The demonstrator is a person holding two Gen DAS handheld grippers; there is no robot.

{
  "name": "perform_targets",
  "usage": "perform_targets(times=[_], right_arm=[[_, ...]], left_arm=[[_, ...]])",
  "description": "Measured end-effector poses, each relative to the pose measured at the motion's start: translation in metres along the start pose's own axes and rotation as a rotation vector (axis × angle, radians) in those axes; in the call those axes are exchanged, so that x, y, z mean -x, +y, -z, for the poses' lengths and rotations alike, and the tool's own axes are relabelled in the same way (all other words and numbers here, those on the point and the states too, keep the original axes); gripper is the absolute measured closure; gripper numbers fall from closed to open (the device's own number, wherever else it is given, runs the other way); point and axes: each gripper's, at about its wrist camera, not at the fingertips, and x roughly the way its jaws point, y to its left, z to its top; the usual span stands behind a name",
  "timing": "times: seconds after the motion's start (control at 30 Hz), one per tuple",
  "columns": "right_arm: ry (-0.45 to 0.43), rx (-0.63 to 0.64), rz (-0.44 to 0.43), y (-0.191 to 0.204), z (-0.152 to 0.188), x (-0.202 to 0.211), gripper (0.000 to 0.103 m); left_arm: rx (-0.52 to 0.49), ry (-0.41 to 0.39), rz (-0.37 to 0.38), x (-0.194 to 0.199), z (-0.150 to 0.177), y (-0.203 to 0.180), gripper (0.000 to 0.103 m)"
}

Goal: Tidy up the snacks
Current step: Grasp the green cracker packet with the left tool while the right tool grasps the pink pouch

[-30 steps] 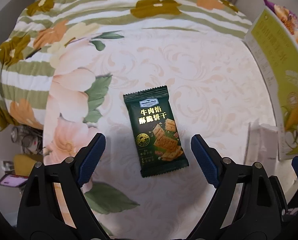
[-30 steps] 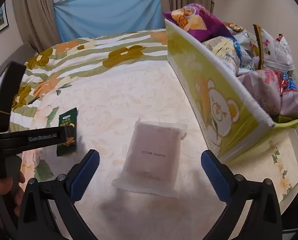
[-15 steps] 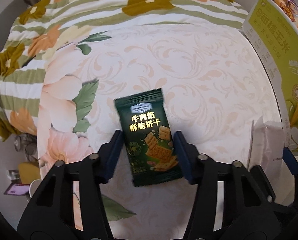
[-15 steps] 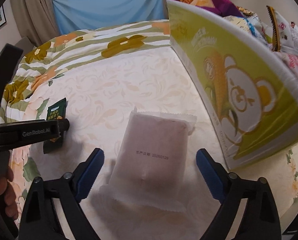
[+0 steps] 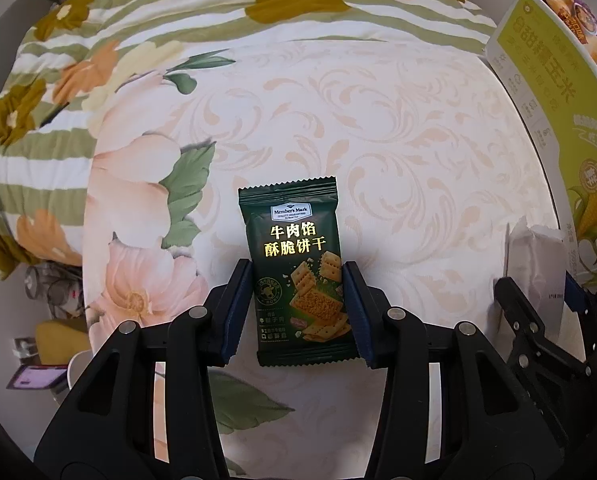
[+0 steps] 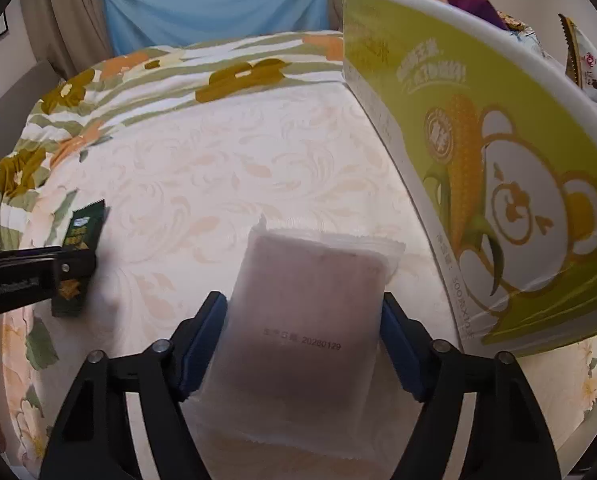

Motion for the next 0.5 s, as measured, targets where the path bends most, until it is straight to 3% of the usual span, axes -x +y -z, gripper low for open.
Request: perform_targets(times=[0.17,0.5], right_arm=[[-0.003,0.026,0.013,0.006,-0.004,-0.001,0.043],[-0.055,0.048,-0.053,0.023,-0.018,0.022,0.045]], left_arm=[[0.016,0.007,0.03,0.003,0.004,0.005,0.062],[0.027,-0.045,0.078,0.04,0.008,0.017,0.062]])
